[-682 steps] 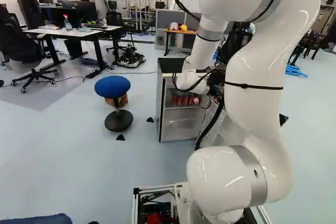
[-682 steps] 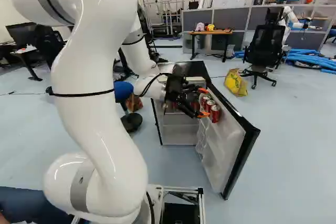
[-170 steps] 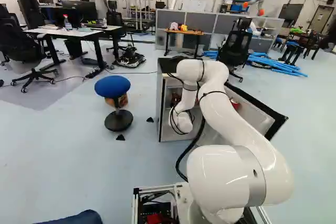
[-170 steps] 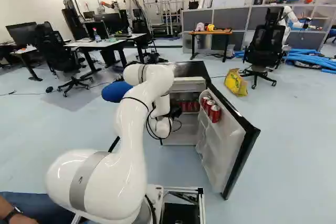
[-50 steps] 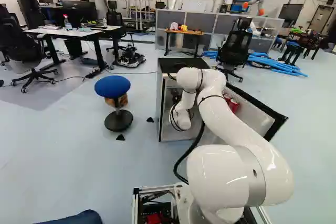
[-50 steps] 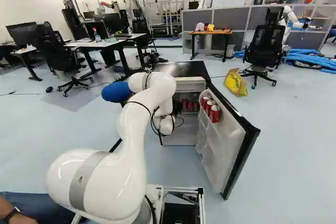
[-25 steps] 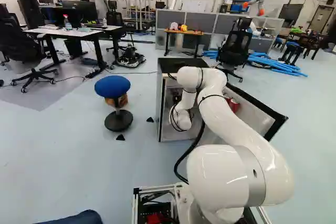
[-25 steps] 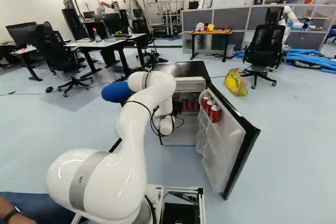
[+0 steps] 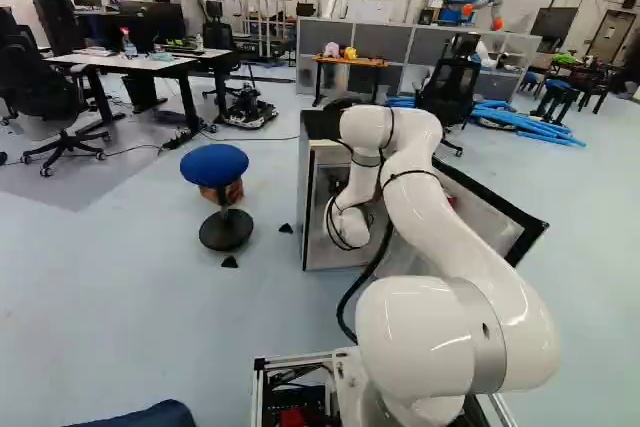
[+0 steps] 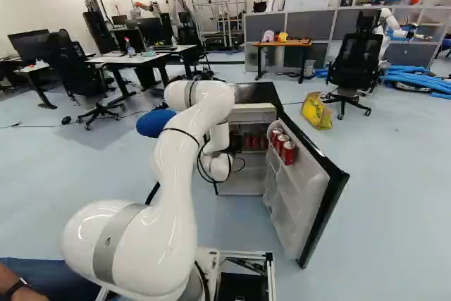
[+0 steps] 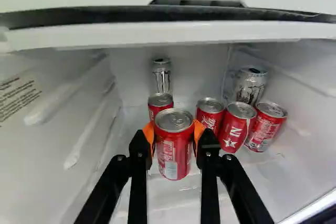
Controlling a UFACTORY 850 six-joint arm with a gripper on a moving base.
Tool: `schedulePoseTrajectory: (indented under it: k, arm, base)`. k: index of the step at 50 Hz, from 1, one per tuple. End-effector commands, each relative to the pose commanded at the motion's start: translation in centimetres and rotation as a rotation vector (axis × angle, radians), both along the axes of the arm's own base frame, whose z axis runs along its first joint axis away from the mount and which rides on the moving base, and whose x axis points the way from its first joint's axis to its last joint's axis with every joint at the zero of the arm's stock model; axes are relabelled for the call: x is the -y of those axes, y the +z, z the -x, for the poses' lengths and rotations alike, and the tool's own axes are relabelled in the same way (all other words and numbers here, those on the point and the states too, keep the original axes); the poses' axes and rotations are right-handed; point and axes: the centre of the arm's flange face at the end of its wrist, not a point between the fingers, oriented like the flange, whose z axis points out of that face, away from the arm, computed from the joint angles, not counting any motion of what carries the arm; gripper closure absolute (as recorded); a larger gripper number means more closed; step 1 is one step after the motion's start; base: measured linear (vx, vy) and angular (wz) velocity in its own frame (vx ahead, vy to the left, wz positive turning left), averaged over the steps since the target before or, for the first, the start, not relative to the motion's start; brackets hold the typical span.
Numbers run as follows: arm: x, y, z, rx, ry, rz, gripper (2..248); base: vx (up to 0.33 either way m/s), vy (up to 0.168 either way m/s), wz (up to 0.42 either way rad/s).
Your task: Grab a drink from the fridge
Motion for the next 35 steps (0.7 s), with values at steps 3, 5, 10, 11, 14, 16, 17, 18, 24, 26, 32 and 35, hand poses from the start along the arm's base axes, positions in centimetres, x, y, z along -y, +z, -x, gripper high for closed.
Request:
schedulePoseTrajectory:
  k: [3,5,10,11,14,16,17,18,24,26,32,35]
  arm:
    - [-0.1,0.6,0.6,-0.007,0.0,-0.001,156]
    - [-0.1,1.0,1.0,-0.012,0.001,-0.001,156]
    - [-0.3,2.0,1.9,-0.023,0.001,-0.003,156]
    - [-0.3,2.2,2.1,-0.025,0.001,-0.003,156]
    - [-0.4,2.8,2.7,-0.031,0.002,-0.004,156]
    - [-0.4,3.2,3.1,-0.036,0.002,-0.004,156]
    - [-0.5,3.4,3.3,-0.038,0.002,-0.004,156]
    - [-0.5,3.6,3.5,-0.04,0.002,-0.004,156]
    - [-0.7,4.8,4.6,-0.051,0.003,-0.006,156]
    - [-0.7,5.2,5.0,-0.054,0.003,-0.006,156]
    - [-0.9,6.3,6.2,-0.065,0.004,-0.007,156]
    - [-1.0,6.9,6.8,-0.07,0.004,-0.008,156]
  base:
    - [0.0,0.0,0.0]
    - [0.0,0.0,0.0]
    - [0.0,0.0,0.0]
    - [0.0,0.0,0.0]
    - [0.0,0.0,0.0]
    - [0.0,0.0,0.0]
    - [0.0,0.0,0.0]
    - [0.0,0.0,0.0]
    - [0.0,0.0,0.0]
    - [0.0,0.0,0.0]
    - [0.0,0.0,0.0]
    - [0.0,0.0,0.0]
